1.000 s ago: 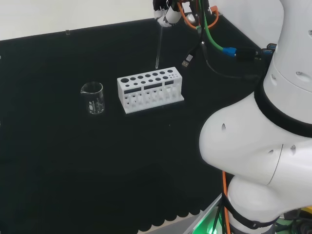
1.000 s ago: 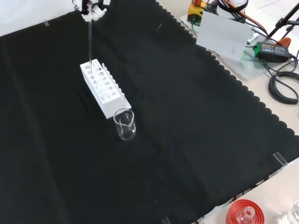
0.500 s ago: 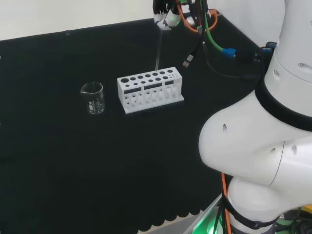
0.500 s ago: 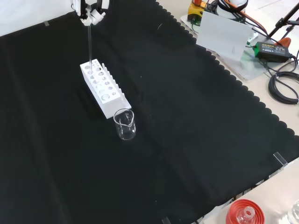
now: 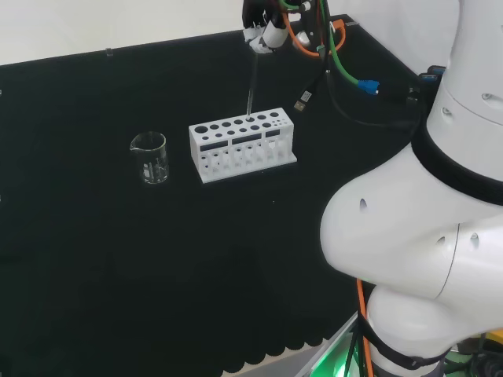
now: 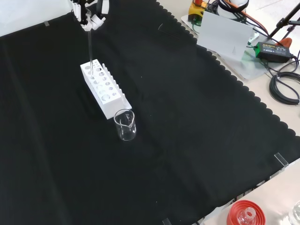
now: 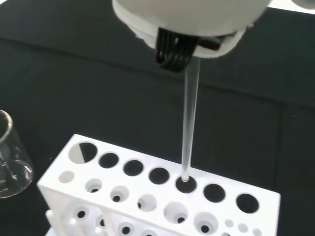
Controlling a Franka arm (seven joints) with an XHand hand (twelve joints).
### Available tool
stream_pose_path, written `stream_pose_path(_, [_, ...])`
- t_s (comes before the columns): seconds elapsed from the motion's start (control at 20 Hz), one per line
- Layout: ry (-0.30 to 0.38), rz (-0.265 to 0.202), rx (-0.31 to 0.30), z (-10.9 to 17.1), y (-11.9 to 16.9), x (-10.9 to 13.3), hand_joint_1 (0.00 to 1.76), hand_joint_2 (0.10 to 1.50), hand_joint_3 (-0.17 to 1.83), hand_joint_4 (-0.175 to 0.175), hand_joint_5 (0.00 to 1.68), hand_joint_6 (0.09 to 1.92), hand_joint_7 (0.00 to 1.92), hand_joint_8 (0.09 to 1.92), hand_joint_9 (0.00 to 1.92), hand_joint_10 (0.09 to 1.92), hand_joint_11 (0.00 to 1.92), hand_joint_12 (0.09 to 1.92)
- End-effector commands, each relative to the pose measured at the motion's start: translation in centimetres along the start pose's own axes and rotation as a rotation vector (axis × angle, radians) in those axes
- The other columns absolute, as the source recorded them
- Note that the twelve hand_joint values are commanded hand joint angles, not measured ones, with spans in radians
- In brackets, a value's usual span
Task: Put the glass rod back on the white test tube rack.
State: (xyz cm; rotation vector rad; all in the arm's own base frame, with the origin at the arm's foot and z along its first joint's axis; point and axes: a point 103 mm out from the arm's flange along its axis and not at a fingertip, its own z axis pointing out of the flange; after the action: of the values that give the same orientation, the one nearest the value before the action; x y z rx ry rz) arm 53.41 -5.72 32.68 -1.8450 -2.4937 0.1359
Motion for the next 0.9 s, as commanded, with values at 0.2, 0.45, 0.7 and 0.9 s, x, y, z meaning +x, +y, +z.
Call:
stream_pose_path(0.2, [0.009, 0.031, 0.011, 1.3, -0.2, -3.5, 1.33, 0.61, 0.73, -0.175, 1.23, 0.53, 1.4, 0.71, 1.69, 0.58, 1.62, 0.66])
stream_pose_path(0.45, [0.006, 0.044, 0.012, 1.5, -0.8, -4.1, 1.33, 0.61, 0.73, -0.175, 1.23, 0.53, 1.4, 0.71, 1.69, 0.58, 1.62, 0.66])
stream_pose_path(0.7, [0.003, 0.014, 0.011, 1.9, -0.5, -3.4, 1.33, 0.61, 0.73, -0.175, 1.23, 0.53, 1.4, 0.71, 1.69, 0.58, 1.62, 0.66])
stream_pose_path(0.9, [-0.011, 0.007, 0.031, 1.9, 0.2, -2.3, 1.33, 0.61, 0.73, -0.175, 1.23, 0.53, 1.4, 0.71, 1.69, 0.58, 1.62, 0.66])
